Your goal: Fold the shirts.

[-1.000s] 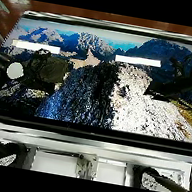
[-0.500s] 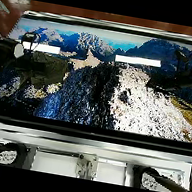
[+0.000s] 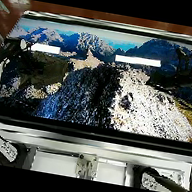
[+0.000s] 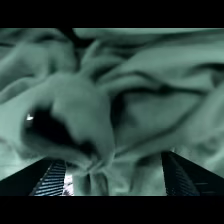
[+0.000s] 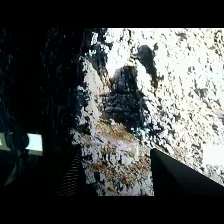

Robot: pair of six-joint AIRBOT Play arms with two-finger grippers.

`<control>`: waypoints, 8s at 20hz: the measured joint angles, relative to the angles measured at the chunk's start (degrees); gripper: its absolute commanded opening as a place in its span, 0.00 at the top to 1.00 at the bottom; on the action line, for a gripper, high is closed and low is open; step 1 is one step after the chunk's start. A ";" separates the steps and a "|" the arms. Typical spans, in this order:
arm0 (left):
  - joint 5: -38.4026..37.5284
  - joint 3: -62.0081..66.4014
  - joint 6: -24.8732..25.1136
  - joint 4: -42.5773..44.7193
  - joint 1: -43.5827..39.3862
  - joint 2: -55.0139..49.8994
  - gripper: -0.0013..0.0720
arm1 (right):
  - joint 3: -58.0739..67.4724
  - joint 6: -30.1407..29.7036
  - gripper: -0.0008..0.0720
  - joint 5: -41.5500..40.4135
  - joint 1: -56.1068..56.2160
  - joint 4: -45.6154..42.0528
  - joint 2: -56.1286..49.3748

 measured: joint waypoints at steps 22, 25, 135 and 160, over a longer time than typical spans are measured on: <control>-5.11 15.47 3.76 -3.08 -37.66 42.88 0.93 | 0.28 -3.37 0.20 8.70 0.07 5.18 19.56; -4.92 5.75 1.70 -2.80 -44.94 43.67 0.93 | 0.02 -3.37 0.20 15.50 0.04 1.01 21.84; 34.21 -38.29 -2.80 -28.52 -11.80 37.92 0.92 | 17.70 -4.63 0.82 -16.87 0.70 12.39 -21.68; 6.69 -63.45 27.41 -48.09 8.39 38.29 0.09 | -14.84 -12.68 0.05 10.60 -19.26 11.45 -5.42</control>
